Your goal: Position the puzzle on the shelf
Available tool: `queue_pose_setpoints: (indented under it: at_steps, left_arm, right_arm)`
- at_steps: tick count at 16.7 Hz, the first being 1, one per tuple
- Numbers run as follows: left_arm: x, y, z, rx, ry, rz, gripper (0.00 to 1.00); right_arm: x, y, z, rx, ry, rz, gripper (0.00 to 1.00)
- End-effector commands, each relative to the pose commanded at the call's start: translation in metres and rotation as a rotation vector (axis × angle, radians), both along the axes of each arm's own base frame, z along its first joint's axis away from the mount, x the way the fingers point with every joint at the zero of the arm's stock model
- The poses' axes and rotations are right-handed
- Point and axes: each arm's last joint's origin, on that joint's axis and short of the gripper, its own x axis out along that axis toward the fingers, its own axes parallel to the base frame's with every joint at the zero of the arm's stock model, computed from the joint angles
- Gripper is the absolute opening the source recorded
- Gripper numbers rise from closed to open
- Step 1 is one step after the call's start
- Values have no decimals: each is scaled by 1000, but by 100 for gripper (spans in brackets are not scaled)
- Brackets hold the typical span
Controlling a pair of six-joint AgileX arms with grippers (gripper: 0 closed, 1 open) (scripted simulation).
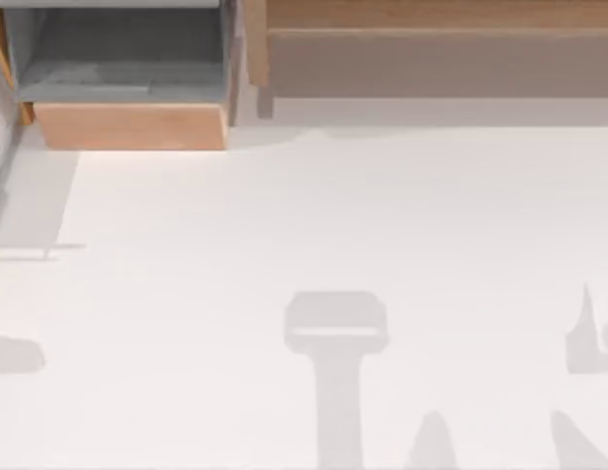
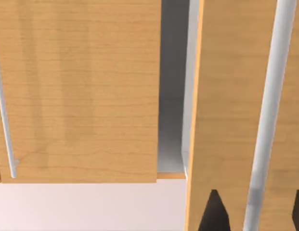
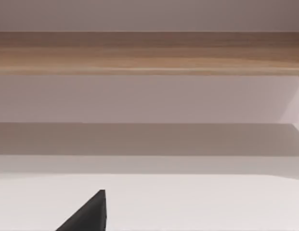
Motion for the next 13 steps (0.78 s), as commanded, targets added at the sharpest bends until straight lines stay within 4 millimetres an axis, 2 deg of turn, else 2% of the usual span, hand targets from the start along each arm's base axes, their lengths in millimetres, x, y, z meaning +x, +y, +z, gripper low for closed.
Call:
queue_pose_setpoints:
  at_steps: [5,13]
  left_arm:
    - [0,0,0,0,0,0,98]
    - [0,0,0,0,0,0,100]
  right_arm:
    - [0,0,0,0,0,0,100]
    - [0,0,0,0,0,0,100]
